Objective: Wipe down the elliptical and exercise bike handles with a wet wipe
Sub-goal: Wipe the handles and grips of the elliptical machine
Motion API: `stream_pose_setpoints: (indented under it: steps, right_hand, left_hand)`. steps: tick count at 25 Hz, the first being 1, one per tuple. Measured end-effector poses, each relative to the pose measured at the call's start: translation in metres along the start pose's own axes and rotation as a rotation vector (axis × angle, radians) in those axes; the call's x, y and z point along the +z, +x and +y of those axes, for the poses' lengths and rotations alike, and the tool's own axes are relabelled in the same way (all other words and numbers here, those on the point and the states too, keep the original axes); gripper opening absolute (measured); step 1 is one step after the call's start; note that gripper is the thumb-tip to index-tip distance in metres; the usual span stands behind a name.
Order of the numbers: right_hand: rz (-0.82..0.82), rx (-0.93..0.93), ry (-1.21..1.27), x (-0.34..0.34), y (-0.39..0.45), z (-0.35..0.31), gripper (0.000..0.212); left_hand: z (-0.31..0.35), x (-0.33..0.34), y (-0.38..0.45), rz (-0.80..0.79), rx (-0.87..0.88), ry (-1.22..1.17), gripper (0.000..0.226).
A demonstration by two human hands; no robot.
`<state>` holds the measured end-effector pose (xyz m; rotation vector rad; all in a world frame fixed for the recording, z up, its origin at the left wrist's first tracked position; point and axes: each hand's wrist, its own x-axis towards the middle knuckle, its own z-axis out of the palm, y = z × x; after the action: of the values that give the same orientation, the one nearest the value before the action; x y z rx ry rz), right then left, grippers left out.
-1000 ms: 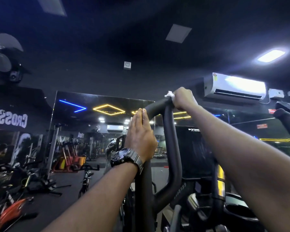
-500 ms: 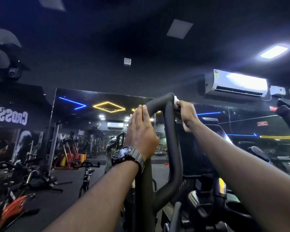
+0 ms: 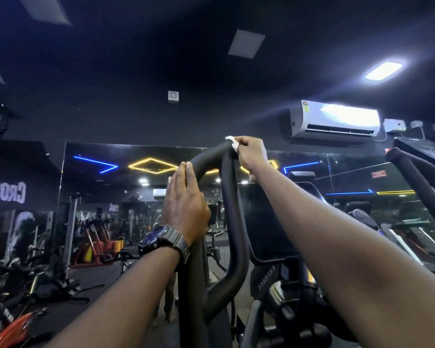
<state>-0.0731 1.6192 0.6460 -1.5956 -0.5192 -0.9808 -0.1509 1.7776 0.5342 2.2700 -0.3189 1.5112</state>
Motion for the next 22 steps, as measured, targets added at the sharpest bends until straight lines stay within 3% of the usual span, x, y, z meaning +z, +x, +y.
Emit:
stream_pose_setpoints:
  steps: [6, 9, 11, 13, 15, 19, 20, 22]
  right_hand:
    - [0.187, -0.095, -0.174, -0.002, -0.020, 0.007, 0.023]
    - [0.175, -0.173, -0.220, 0.003, -0.007, -0.006, 0.026]
    - [0.214, -0.291, -0.374, 0.008, -0.009, -0.002, 0.028]
    - [0.283, -0.521, -0.520, 0.011, -0.022, 0.009, 0.025]
    - [0.223, -0.701, -0.581, 0.019, -0.036, 0.006, 0.022]
    - [-0.124, -1.012, -0.720, 0.031, -0.056, -0.014, 0.018]
    - [-0.121, -1.002, -0.758, 0.025, -0.049, -0.015, 0.018]
    - [0.044, -0.759, -0.804, 0.009, -0.028, -0.018, 0.021]
  left_hand:
    - [0.002, 0.000, -0.001, 0.019, 0.007, 0.021, 0.072]
    - [0.002, 0.001, 0.000, 0.022, 0.018, 0.015, 0.070]
    - [0.002, 0.001, 0.000, 0.017, 0.015, 0.021, 0.069]
    - [0.002, 0.001, -0.001, 0.023, 0.002, 0.031, 0.069]
    - [0.001, 0.001, -0.001, 0.026, 0.004, 0.033, 0.070]
    - [-0.005, 0.004, 0.000, 0.042, 0.044, -0.004, 0.075]
    - [-0.005, 0.006, 0.000, 0.044, 0.045, -0.018, 0.076]
    - [-0.004, 0.012, 0.001, 0.057, 0.033, -0.056, 0.075]
